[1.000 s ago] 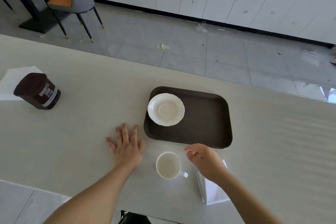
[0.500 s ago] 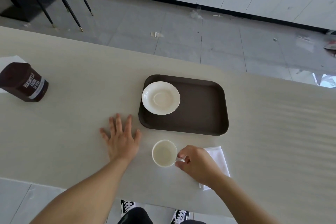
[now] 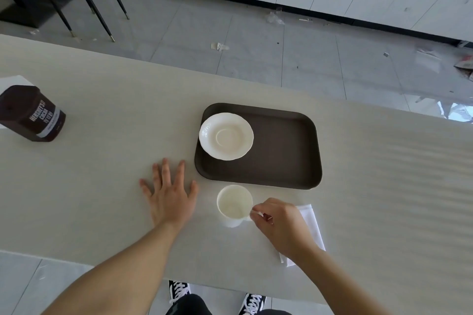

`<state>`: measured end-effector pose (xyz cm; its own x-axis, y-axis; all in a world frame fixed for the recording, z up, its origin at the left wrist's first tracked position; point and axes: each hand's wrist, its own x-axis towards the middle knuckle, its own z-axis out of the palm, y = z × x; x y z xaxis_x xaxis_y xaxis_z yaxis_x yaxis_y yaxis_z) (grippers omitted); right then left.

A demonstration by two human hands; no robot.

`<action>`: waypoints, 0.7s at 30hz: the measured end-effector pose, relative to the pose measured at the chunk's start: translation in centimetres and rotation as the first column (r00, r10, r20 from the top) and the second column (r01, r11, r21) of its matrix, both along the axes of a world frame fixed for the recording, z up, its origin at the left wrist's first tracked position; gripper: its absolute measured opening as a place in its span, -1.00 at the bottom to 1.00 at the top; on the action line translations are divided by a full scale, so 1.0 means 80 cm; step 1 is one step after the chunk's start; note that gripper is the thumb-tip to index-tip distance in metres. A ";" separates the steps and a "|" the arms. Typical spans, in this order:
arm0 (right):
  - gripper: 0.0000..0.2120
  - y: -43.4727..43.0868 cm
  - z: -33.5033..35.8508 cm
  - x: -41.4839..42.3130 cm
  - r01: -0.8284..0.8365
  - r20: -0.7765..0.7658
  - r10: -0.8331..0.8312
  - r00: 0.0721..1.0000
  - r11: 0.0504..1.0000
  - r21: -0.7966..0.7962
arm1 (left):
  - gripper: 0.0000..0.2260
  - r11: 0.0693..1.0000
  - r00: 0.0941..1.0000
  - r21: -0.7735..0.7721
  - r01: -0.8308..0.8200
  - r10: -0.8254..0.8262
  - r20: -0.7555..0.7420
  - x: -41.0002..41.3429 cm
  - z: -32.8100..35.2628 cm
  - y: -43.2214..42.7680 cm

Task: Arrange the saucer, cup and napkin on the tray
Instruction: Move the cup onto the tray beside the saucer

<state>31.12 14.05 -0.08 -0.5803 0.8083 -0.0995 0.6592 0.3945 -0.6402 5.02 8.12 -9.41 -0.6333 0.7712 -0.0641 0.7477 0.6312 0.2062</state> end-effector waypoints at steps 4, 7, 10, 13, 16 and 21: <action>-0.95 0.024 0.015 -0.001 0.099 -0.102 -0.090 0.991 0.992 0.079 | -0.40 1.000 1.000 -0.005 -0.013 0.013 -0.006 0.001 -0.002 0.001; -0.96 0.052 0.019 -0.001 0.216 -0.141 -0.201 0.969 0.971 0.106 | -0.40 1.000 1.000 -0.011 -0.012 0.012 -0.002 0.000 -0.003 0.001; -0.93 0.082 0.016 0.001 0.291 -0.128 -0.279 0.952 0.953 0.088 | -0.41 1.000 1.000 -0.005 -0.014 0.014 -0.009 0.000 -0.004 0.001; -0.90 0.107 0.009 0.002 0.320 -0.092 -0.315 0.945 0.946 0.049 | -0.41 1.000 1.000 0.000 -0.011 0.011 -0.019 -0.001 -0.006 0.002; -0.88 0.124 0.000 0.001 0.329 -0.061 -0.326 0.943 0.944 0.038 | -0.40 1.000 0.999 -0.010 -0.016 0.016 -0.029 -0.001 -0.007 0.001; -0.89 0.132 -0.016 0.001 0.338 -0.025 -0.337 0.941 0.940 0.046 | -0.40 1.000 0.999 -0.014 -0.016 0.016 -0.037 -0.001 -0.008 0.003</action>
